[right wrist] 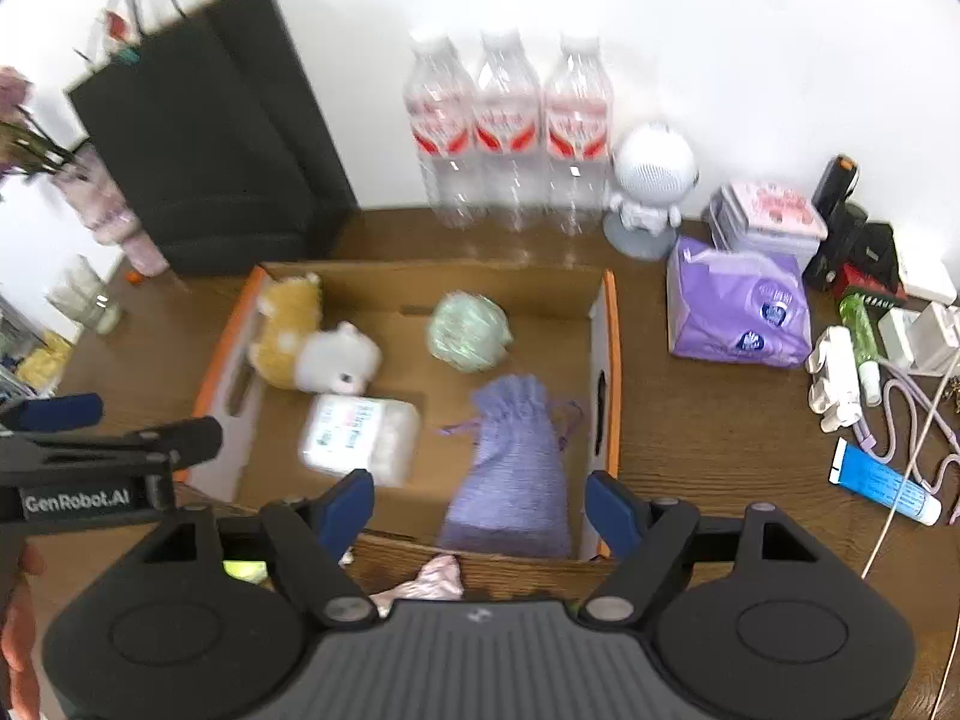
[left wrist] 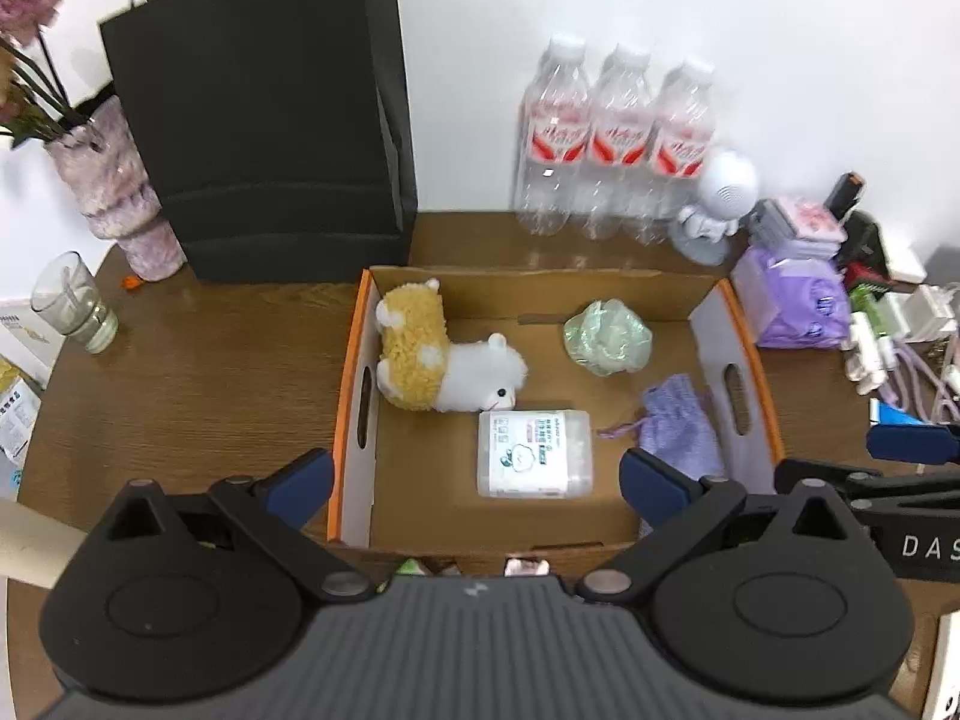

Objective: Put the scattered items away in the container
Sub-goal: 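Withdraw both tools from the box toward the tissues and white tin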

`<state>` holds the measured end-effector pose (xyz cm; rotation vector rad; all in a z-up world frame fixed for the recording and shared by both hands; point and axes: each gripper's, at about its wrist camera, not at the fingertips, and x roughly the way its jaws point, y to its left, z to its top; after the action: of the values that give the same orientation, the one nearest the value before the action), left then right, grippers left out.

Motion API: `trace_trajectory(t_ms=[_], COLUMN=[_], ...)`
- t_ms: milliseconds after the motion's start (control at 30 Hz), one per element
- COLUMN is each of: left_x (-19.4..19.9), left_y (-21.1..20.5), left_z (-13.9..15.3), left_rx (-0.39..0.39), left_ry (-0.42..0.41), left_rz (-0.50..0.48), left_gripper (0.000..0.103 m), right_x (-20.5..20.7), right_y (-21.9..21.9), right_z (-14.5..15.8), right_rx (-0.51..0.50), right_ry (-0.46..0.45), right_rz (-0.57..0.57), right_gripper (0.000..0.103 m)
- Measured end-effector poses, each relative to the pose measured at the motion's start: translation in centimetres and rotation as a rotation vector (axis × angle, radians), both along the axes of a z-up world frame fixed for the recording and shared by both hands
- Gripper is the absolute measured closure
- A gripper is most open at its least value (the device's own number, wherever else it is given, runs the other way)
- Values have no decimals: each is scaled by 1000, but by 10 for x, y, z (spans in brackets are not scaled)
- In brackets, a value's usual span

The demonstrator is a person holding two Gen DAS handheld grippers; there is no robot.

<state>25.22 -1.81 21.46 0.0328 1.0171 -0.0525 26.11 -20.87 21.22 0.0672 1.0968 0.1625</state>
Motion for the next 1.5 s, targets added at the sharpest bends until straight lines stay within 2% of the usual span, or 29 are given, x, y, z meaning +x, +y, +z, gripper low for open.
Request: trace_trajectory(t_ms=[133, 200, 367, 500, 667, 900, 1000, 1167, 1233, 1333, 1400, 1500], left_x=[-24, -40, -95, -135, -195, -292, -339, -406, -423, -432, -433, -432], left_y=[-4, -2, 2, 0, 4, 10, 6, 3, 5, 11, 11, 12], left_z=[-6, -13, -45, -75, -107, -139, -152, -172, -173, -165, -159, -156], left_rx=[13, 4, -21, 16, 36, 16, 78, 136, 149, 124, 131, 99], left_ry=[-49, -116, -367, -496, -657, -721, -751, -810, -829, -848, -865, -851], left_rz=[-15, -8, -17, -21, -3, 24, 54, 62, 108, 102, 99, 80], left_gripper=[0, 0, 0, 0, 0, 0, 0, 0, 0, 0, 0, 0], right_x=[-23, -35, -78, -124, -181, -273, -326, -399, -422, -446, -451, -448], right_y=[6, 7, 5, 4, 6, 2, 3, 5, 10, 15, 18, 21], right_z=[8, 4, -31, -65, -92, -128, -143, -171, -178, -181, -179, -175], right_rx=[-10, 2, -12, 0, 0, 66, 66, 28, -23, -29, -36, -54], right_ry=[-34, -75, -294, -440, -611, -657, -693, -684, -719, -786, -808, -827], right_rz=[11, 15, -23, -50, -63, -38, -8, 22, 18, 31, 54, 68], right_gripper=[23, 20, 19, 19, 15, 12, 10, 8, 8, 8, 8, 8])
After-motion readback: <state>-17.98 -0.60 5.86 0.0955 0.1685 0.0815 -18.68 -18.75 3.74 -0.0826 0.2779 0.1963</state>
